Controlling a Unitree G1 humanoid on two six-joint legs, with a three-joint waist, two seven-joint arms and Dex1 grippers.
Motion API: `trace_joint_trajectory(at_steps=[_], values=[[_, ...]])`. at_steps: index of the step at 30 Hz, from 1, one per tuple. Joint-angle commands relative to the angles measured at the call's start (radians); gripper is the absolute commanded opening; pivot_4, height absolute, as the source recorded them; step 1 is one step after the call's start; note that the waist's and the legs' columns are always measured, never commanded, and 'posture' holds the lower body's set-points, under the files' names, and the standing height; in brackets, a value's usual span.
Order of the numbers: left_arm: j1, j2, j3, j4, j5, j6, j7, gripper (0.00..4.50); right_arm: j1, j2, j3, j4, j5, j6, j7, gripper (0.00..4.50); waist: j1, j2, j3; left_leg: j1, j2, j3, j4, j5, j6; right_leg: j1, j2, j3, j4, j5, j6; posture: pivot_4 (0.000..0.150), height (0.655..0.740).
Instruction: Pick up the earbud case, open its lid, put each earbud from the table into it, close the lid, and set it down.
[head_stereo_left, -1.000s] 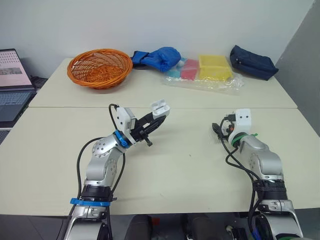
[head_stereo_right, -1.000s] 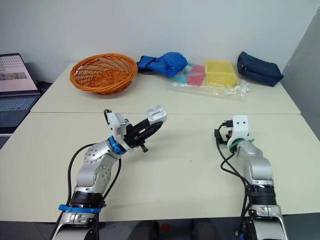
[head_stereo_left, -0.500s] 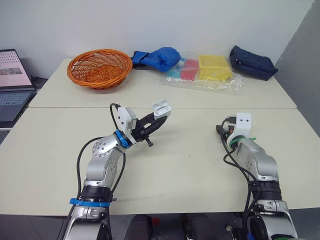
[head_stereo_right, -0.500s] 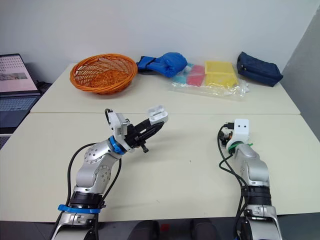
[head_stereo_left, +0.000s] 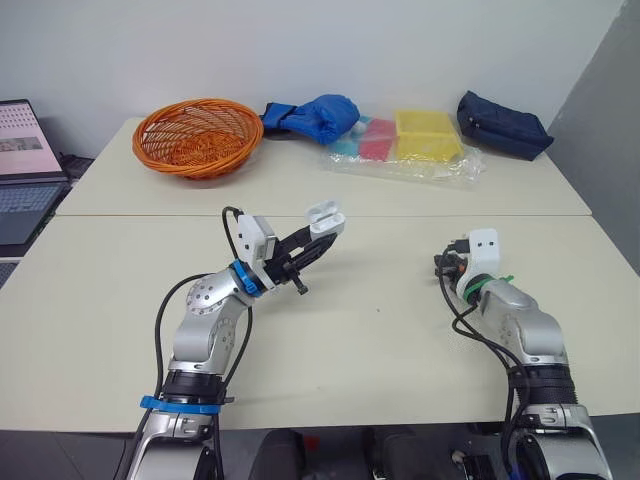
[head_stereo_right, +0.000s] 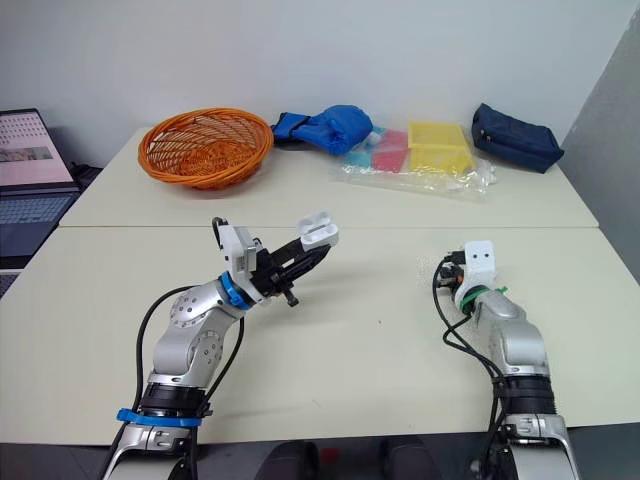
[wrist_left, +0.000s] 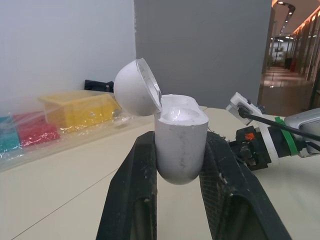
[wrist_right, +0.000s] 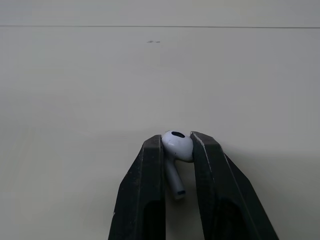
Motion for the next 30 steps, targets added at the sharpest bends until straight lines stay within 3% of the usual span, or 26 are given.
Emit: trace_joint_trajectory(at_steps=[1,5,8,11,17,30], values=[[0.01,0.006,-0.008,-0.045,-0.009,-0.013,-0.017,0.77,0.015,-0.212,0.1,-0.224,0.082,0.057,0.329,0.42,0.002,0.004,0.002,0.0,0.0,0.0,0.0,0.0,0.0,0.0,0.0,0.0,0.0,0.0,0.0,0.15,0.74],[0.022,0.011,-0.018,-0.045,-0.012,-0.022,-0.043,0.77,0.084,-0.571,0.175,-0.34,0.111,0.027,0.697,0.42,0.007,0.004,0.003,-0.002,-0.001,-0.001,-0.001,0.0,0.0,0.001,-0.001,-0.002,-0.005,-0.001,0.001,0.15,0.74],[0.019,0.003,-0.017,-0.043,-0.011,-0.025,-0.037,0.77,0.098,-0.714,0.198,-0.291,0.076,-0.043,0.831,0.42,0.007,0.004,0.003,-0.002,-0.001,-0.001,-0.001,0.0,0.0,0.001,-0.001,-0.003,-0.006,-0.001,0.001,0.15,0.74],[0.03,-0.005,-0.016,-0.048,-0.008,-0.031,-0.025,0.77,0.087,-0.804,0.241,-0.116,-0.033,-0.177,0.895,0.42,0.004,0.003,0.003,-0.002,-0.001,-0.001,0.0,0.0,0.0,0.001,-0.002,-0.002,-0.005,-0.001,0.001,0.15,0.74],[0.075,-0.013,-0.023,-0.083,-0.008,-0.031,-0.016,0.77,0.087,-0.894,0.271,0.106,-0.15,-0.401,0.995,0.42,0.003,0.004,0.004,-0.001,-0.002,0.001,0.0,0.0,0.0,0.0,-0.003,0.0,-0.005,-0.001,0.001,0.15,0.74],[0.111,-0.023,-0.026,-0.141,-0.017,-0.006,0.021,0.77,0.058,-0.88,0.276,0.223,-0.256,-0.429,1.029,0.42,0.004,0.004,0.004,0.001,-0.003,0.001,0.001,0.0,0.0,0.001,-0.004,0.0,-0.002,-0.001,0.001,0.15,0.74]])
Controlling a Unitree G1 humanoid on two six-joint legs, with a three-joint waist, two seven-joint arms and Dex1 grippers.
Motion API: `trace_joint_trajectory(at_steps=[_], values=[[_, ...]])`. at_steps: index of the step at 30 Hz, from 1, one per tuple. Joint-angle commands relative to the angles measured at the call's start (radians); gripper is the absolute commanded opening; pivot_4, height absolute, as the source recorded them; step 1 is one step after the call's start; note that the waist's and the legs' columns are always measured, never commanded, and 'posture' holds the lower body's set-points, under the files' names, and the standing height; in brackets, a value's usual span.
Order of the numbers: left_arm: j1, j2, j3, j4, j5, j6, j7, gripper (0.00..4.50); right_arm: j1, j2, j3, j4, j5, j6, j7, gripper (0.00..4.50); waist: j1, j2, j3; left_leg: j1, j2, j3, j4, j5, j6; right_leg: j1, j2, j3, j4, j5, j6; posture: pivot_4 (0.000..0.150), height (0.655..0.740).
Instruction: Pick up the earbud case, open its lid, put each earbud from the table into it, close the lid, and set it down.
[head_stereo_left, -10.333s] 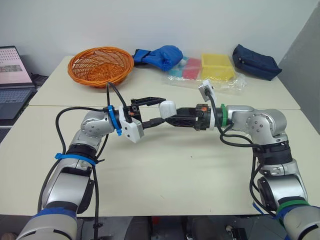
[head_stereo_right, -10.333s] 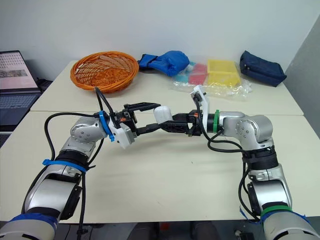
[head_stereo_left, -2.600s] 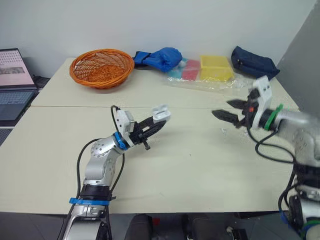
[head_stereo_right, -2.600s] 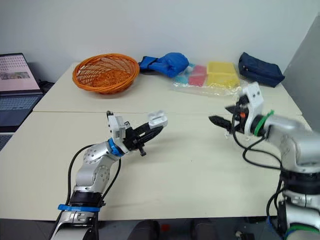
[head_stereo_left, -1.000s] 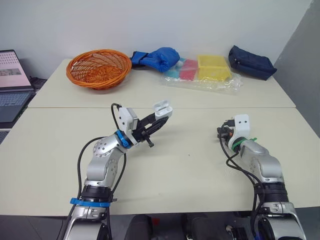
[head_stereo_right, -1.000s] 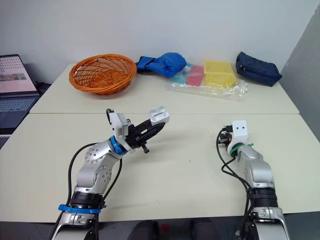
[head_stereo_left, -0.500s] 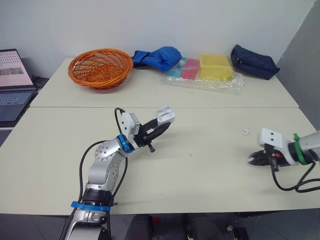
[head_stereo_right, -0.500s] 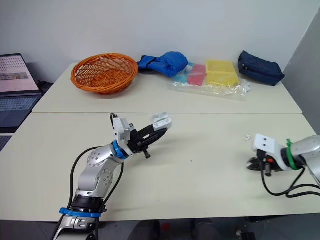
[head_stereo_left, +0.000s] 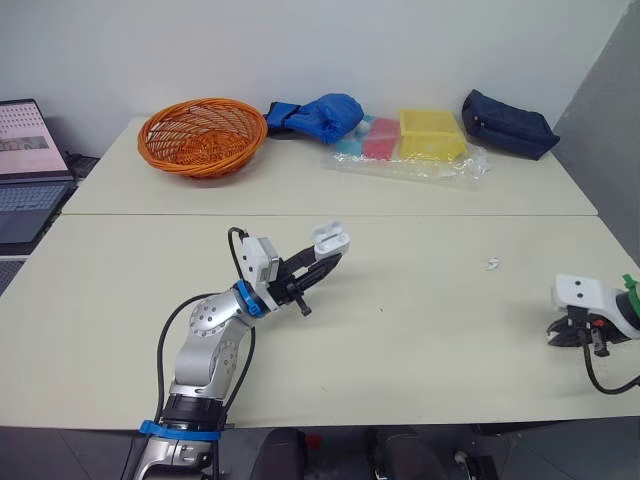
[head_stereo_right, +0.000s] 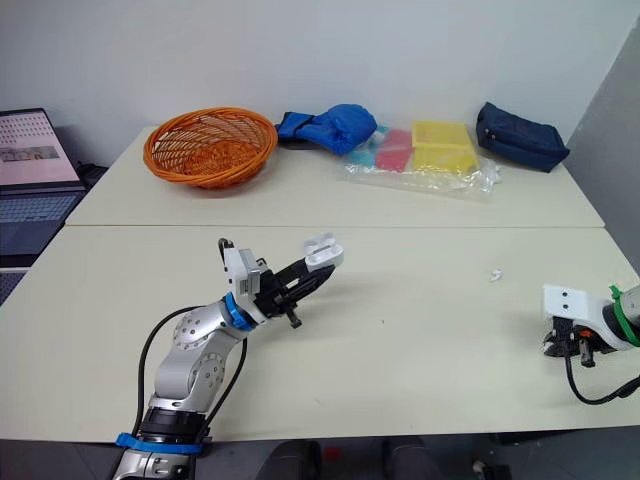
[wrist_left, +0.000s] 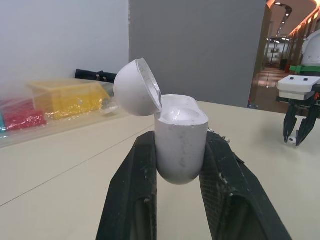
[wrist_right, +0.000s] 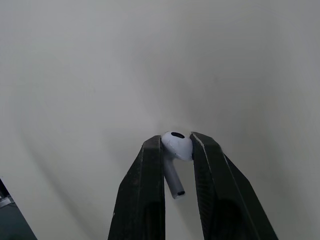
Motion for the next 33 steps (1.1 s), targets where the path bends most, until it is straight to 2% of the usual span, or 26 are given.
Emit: trace_joint_trajectory(at_steps=[1,12,18,28,33], values=[[-0.01,-0.002,0.0,-0.054,-0.015,-0.002,0.012,0.77,-0.022,0.003,-0.014,0.013,-0.014,0.008,0.008,0.42,-0.001,0.0,0.0,0.0,0.0,0.0,0.0,0.0,0.0,0.0,0.0,0.0,0.0,0.0,0.0,0.15,0.74],[-0.031,-0.005,-0.011,-0.057,-0.023,0.017,0.021,0.77,-0.017,0.036,-0.015,0.041,-0.039,0.005,-0.018,0.42,-0.002,0.0,0.0,0.001,0.0,0.0,0.001,0.0,0.0,0.001,0.0,0.0,0.002,0.0,0.0,0.15,0.74],[-0.032,-0.006,-0.012,-0.061,-0.024,0.026,0.024,0.77,-0.018,0.043,-0.025,0.046,-0.042,0.01,-0.025,2.34,-0.003,-0.001,0.0,0.004,0.0,0.0,0.002,0.0,0.0,0.005,0.0,0.0,0.002,0.0,-0.001,0.15,0.74],[-0.018,-0.01,-0.015,-0.079,-0.022,0.042,0.032,0.77,0.002,0.03,-0.038,0.046,-0.043,0.065,-0.034,2.34,-0.001,-0.001,0.0,0.007,-0.001,0.0,0.002,0.0,0.0,0.009,-0.001,0.0,-0.001,0.0,-0.001,0.15,0.74],[-0.016,-0.006,-0.01,-0.077,-0.023,0.043,0.034,0.77,-0.007,0.034,-0.042,0.028,-0.023,0.26,-0.034,2.34,0.001,-0.001,0.0,0.007,-0.001,-0.001,0.002,0.0,0.0,0.009,-0.002,-0.001,-0.001,0.0,-0.001,0.15,0.74]])
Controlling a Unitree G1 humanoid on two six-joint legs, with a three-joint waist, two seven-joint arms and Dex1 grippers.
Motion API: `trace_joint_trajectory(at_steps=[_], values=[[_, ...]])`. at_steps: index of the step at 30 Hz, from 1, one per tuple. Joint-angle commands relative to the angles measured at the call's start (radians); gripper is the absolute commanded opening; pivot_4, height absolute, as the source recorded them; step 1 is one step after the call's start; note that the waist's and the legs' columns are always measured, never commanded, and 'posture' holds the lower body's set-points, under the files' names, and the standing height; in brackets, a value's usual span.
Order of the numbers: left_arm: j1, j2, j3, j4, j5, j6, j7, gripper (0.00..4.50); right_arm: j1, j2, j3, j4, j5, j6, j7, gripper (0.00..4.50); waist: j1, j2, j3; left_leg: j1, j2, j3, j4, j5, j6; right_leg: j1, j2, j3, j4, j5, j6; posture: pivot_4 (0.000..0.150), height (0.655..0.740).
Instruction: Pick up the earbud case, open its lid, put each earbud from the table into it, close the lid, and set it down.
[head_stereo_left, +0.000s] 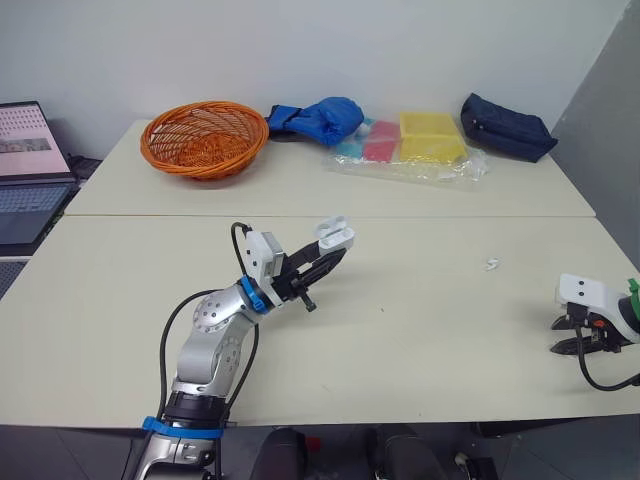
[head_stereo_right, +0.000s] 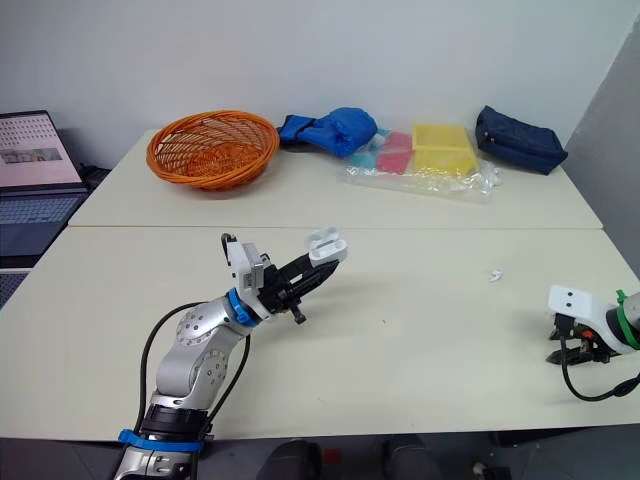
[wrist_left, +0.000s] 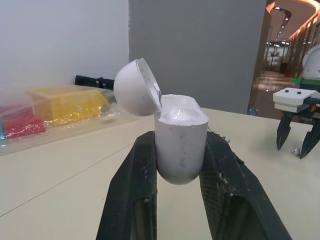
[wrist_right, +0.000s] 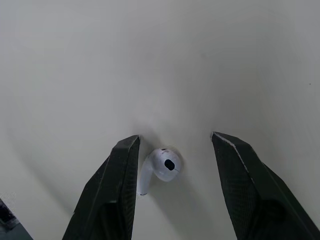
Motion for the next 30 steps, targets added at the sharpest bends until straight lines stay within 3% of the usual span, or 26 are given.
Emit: trace_joint_trajectory(at_steps=[1,5,29,30], values=[[0.002,-0.001,-0.001,-0.051,-0.018,-0.002,0.005,0.77,-0.003,-0.005,-0.02,0.002,0.003,0.15,-0.012,2.34,0.001,0.0,0.0,0.0,0.0,0.0,0.0,0.0,0.0,0.0,0.0,0.0,0.0,0.0,0.0,0.15,0.74],[0.014,-0.001,-0.003,-0.064,-0.021,0.002,0.006,0.77,-0.005,-0.007,-0.029,-0.017,0.014,0.263,-0.021,2.34,0.003,0.0,0.0,0.0,0.0,-0.001,0.0,0.0,0.0,0.0,-0.001,0.0,-0.001,0.0,0.0,0.15,0.74],[0.01,0.002,-0.012,-0.054,-0.02,-0.003,-0.004,0.77,0.151,-0.026,-0.104,-0.181,0.085,0.393,-0.073,2.34,0.005,0.0,0.0,-0.002,0.0,-0.002,-0.001,0.0,0.0,0.0,0.0,-0.003,-0.002,0.0,0.001,0.15,0.74],[0.012,0.001,-0.013,-0.054,-0.018,-0.006,-0.003,0.77,0.149,-0.02,-0.101,-0.18,0.083,0.393,-0.079,2.18,0.005,0.0,0.0,-0.002,0.0,-0.002,-0.001,0.0,0.0,0.0,0.0,-0.003,-0.002,0.0,0.001,0.15,0.74]])
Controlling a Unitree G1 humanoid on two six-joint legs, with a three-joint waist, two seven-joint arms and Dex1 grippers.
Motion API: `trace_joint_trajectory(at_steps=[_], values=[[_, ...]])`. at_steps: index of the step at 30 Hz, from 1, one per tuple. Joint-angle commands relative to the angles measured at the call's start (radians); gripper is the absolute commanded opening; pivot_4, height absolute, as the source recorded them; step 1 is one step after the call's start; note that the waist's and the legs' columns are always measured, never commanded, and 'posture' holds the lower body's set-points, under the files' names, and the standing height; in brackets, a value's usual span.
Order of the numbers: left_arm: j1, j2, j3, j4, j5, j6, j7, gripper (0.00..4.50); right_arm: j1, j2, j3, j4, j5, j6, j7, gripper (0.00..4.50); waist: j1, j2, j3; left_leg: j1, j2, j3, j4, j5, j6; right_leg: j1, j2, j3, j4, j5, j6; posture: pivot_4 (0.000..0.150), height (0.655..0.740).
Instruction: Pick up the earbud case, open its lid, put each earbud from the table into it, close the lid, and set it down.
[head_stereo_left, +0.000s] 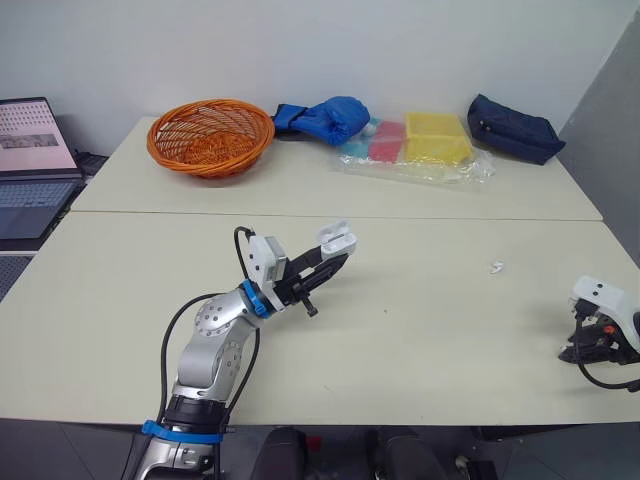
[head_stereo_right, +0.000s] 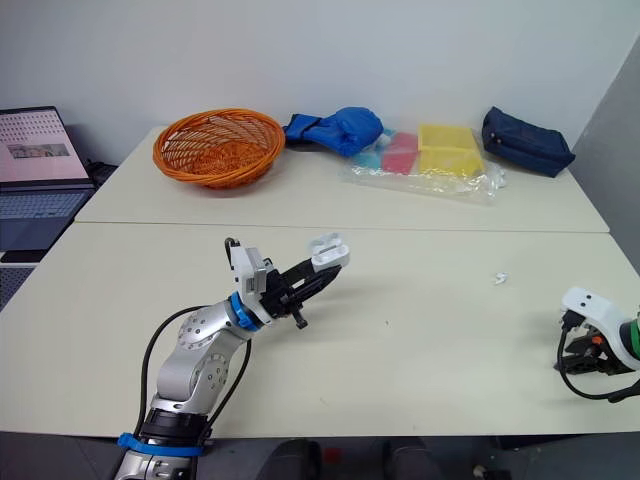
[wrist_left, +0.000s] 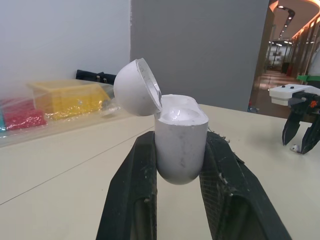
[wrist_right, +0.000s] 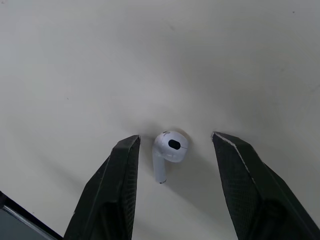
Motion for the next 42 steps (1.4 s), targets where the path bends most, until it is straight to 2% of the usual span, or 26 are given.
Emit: trace_joint_trajectory(at_steps=[1,2,6,16,20,23,26,27,29,30,32,36,42], values=[[-0.005,-0.001,0.003,-0.045,-0.014,-0.011,0.004,0.77,0.016,0.0,0.014,-0.004,0.006,0.01,-0.007,1.96,0.0,0.0,0.0,0.0,0.0,0.0,0.0,0.0,0.0,0.0,0.0,0.0,0.0,0.0,0.0,0.15,0.74],[-0.001,-0.002,0.002,-0.05,-0.015,-0.01,0.005,0.77,0.018,0.002,0.016,-0.007,0.008,0.012,-0.008,1.76,0.0,0.0,0.0,0.0,0.0,0.0,0.0,0.0,0.0,0.0,0.0,0.0,0.0,0.0,0.0,0.15,0.74],[0.006,0.005,-0.005,-0.056,-0.012,-0.011,-0.006,0.77,0.031,-0.011,0.027,-0.012,0.003,-0.026,0.004,0.47,0.0,0.0,0.0,0.0,0.0,0.0,0.0,0.0,0.0,0.0,0.0,0.0,0.0,0.0,0.0,0.15,0.74],[0.006,0.002,-0.002,-0.052,-0.013,-0.015,-0.004,0.77,0.021,-0.005,0.006,-0.025,0.029,-0.054,0.014,0.45,0.0,0.0,0.0,-0.001,0.0,-0.001,0.0,0.0,0.0,0.0,0.0,0.0,0.0,0.0,0.0,0.15,0.74],[0.001,0.0,-0.002,-0.041,-0.01,-0.029,-0.012,0.77,-0.111,0.032,-0.018,-0.04,0.074,-0.174,0.054,0.45,-0.01,0.001,0.0,0.0,0.0,0.0,0.0,0.0,0.0,-0.001,0.0,0.0,0.0,0.0,0.0,0.15,0.74],[-0.016,-0.011,0.003,-0.018,-0.008,-0.043,-0.004,0.77,-0.252,0.186,-0.107,-0.236,0.232,-0.014,-0.047,0.45,-0.023,0.001,0.001,0.002,0.0,0.0,0.0,0.0,0.0,-0.001,0.001,0.003,0.001,0.0,0.0,0.15,0.74],[-0.026,-0.023,0.005,-0.006,-0.007,-0.048,0.005,0.77,-0.298,0.32,-0.167,-0.404,0.331,0.123,-0.173,0.45,-0.022,0.0,0.001,0.003,0.001,-0.002,0.0,0.0,0.0,-0.001,0.003,0.002,0.004,0.001,0.002,0.15,0.74],[-0.034,-0.031,0.002,-0.002,-0.007,-0.047,0.009,0.77,-0.325,0.477,-0.214,-0.511,0.418,0.201,-0.311,0.45,-0.017,0.0,0.001,0.002,0.001,-0.002,-0.001,0.0,0.0,-0.001,0.003,0.001,0.004,0.001,0.001,0.15,0.74],[-0.044,-0.04,0.001,0.005,-0.007,-0.047,0.01,0.77,-0.362,0.68,-0.277,-0.648,0.52,0.318,-0.492,0.45,-0.01,-0.002,0.0,0.0,0.004,-0.004,-0.001,0.0,0.0,-0.001,0.006,0.0,0.004,0.0,0.0,0.15,0.74],[-0.052,-0.044,-0.001,0.013,-0.007,-0.047,0.012,0.77,-0.382,0.792,-0.278,-0.703,0.53,0.318,-0.59,0.45,-0.007,0.0,0.0,-0.002,0.004,-0.004,-0.001,0.0,0.0,-0.003,0.006,0.001,0.005,0.0,0.0,0.15,0.74],[-0.076,-0.058,0.001,0.035,-0.002,-0.054,0.022,0.77,-0.39,0.933,-0.23,-0.777,0.5,0.26,-0.717,0.45,-0.001,0.0,0.0,-0.008,0.004,-0.004,-0.001,0.0,0.0,-0.009,0.006,0.001,0.007,0.0,-0.001,0.15,0.74],[-0.123,-0.082,0.004,0.079,0.011,-0.073,0.041,0.77,-0.344,1.052,-0.115,-0.808,0.397,0.098,-0.846,0.45,0.008,0.0,0.0,-0.013,0.001,-0.003,0.001,0.0,-0.001,-0.011,0.002,-0.001,0.004,0.0,0.0,0.15,0.74],[-0.146,-0.087,0.008,0.091,0.0,-0.073,0.04,0.77,-0.354,1.137,-0.036,-0.775,0.39,0.037,-0.933,0.45,-0.002,0.0,0.0,-0.012,0.001,-0.002,0.001,0.0,0.0,-0.011,-0.001,0.001,0.003,0.002,0.004,0.15,0.74]])
